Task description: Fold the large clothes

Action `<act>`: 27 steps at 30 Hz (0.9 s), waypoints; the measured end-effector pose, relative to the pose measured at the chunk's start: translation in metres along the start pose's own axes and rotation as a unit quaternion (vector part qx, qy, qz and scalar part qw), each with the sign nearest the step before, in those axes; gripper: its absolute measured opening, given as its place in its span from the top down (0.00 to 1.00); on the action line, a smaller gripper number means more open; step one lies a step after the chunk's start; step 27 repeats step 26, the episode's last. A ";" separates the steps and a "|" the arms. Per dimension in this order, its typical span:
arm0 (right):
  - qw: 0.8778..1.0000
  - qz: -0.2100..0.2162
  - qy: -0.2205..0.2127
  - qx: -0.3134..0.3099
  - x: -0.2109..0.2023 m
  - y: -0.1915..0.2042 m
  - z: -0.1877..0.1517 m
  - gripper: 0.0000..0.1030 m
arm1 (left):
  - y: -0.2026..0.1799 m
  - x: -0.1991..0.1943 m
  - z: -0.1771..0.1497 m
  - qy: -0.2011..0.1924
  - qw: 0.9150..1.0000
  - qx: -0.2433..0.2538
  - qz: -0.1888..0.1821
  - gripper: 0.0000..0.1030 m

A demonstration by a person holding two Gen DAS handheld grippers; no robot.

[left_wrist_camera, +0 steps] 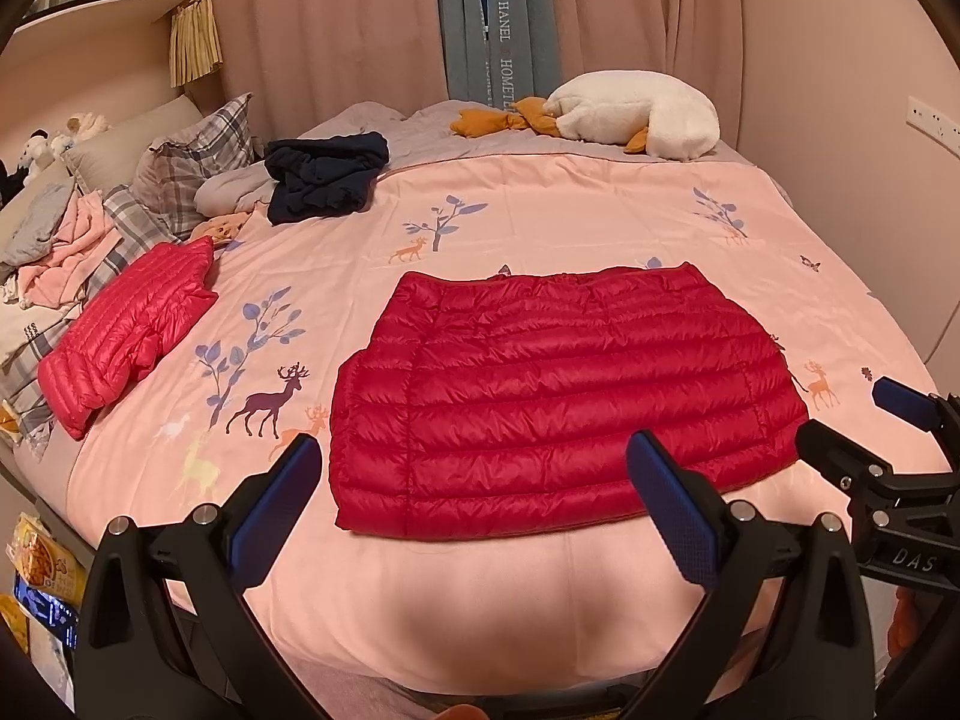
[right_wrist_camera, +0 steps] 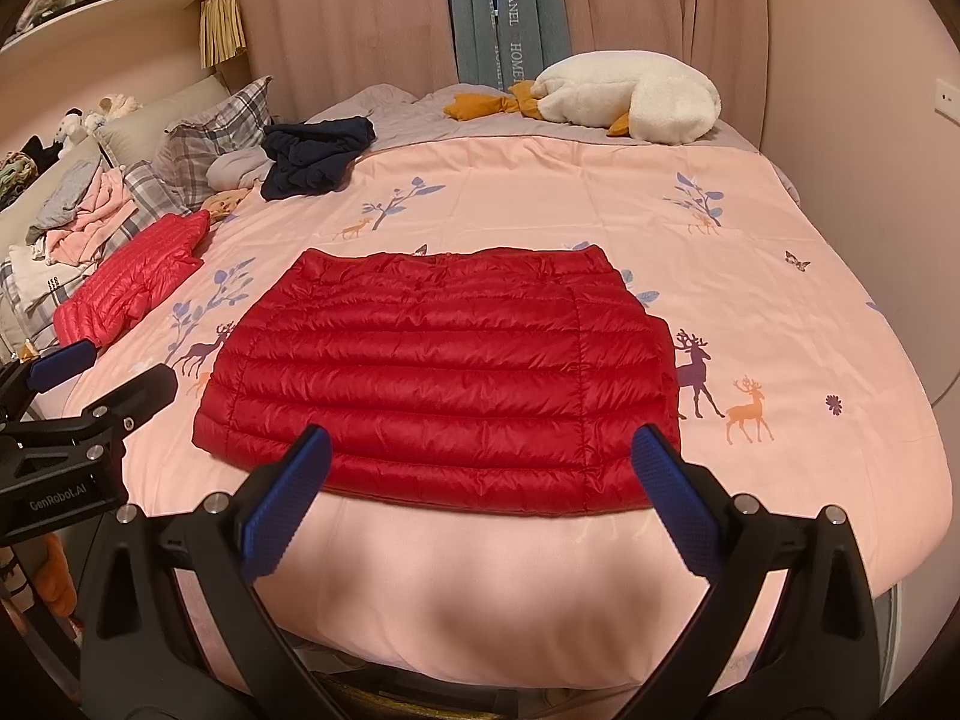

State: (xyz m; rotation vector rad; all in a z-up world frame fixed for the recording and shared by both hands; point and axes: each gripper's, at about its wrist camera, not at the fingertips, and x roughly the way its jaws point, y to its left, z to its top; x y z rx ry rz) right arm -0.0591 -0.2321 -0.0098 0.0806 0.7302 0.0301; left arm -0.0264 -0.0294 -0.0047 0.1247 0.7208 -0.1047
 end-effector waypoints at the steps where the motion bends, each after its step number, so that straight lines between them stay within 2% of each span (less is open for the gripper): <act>1: 1.000 0.000 0.000 0.000 0.000 0.000 0.000 0.02 | 0.000 0.000 0.000 0.000 1.000 0.001 0.000 0.01; 27: 1.000 -0.001 0.002 0.000 0.006 -0.003 -0.002 0.02 | 0.001 0.005 0.001 0.007 1.000 -0.003 0.003 0.01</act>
